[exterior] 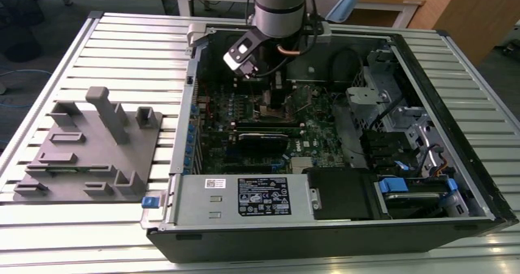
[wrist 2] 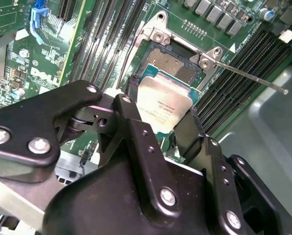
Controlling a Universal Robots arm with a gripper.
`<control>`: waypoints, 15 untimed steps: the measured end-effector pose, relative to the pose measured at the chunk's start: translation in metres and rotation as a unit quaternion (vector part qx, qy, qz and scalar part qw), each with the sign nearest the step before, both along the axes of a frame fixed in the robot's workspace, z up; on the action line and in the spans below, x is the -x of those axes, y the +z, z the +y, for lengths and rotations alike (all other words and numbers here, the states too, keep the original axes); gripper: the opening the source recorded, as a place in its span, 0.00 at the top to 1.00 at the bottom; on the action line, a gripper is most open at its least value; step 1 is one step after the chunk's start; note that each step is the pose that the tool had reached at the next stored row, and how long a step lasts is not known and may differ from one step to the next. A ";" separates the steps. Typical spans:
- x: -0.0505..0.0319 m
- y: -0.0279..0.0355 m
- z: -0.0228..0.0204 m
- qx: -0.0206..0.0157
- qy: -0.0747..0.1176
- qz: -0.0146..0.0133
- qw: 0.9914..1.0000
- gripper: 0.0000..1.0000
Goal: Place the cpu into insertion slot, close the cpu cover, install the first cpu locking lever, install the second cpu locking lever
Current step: 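Place the cpu into insertion slot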
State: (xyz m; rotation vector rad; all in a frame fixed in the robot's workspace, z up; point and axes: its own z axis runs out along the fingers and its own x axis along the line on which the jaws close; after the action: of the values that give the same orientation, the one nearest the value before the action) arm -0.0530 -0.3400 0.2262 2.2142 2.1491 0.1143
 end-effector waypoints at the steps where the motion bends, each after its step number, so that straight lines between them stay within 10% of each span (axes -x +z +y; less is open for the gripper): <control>1: 0.0001 -0.0003 0.0001 0.000 0.001 0.000 1.000 0.46; 15: 0.0012 -0.0066 0.0001 0.000 0.002 0.000 1.000 0.46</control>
State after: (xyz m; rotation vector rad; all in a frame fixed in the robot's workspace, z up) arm -0.0542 -0.3399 0.2197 2.2107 2.1533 0.1148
